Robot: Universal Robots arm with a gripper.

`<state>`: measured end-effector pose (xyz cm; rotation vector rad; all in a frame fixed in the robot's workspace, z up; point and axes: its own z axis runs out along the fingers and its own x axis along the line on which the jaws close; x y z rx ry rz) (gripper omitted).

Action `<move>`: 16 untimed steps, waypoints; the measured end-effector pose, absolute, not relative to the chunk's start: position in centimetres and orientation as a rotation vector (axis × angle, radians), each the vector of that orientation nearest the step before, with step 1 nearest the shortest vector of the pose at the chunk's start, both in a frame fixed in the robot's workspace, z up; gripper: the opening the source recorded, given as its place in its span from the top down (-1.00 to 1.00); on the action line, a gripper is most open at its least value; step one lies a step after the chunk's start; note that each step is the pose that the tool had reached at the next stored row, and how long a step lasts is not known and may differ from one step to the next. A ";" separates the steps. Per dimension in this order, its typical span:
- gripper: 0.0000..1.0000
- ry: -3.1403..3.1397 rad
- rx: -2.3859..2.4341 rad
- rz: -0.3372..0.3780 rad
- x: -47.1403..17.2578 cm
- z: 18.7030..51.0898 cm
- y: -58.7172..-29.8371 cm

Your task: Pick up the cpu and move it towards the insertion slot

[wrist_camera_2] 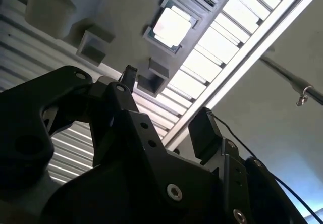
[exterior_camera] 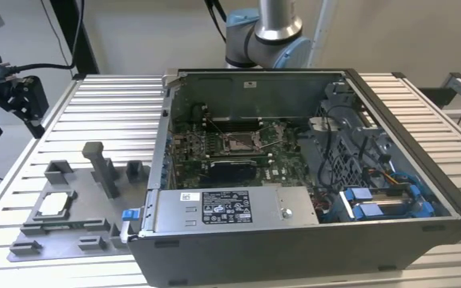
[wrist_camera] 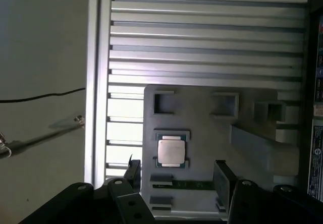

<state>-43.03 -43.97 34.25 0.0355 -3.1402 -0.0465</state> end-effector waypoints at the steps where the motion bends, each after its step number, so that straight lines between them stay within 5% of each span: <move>1: -1.00 -3.140 0.035 -0.045 -43.0 34.1 -44.0; 16: -1.00 -3.140 0.035 -0.014 -43.0 32.5 -43.9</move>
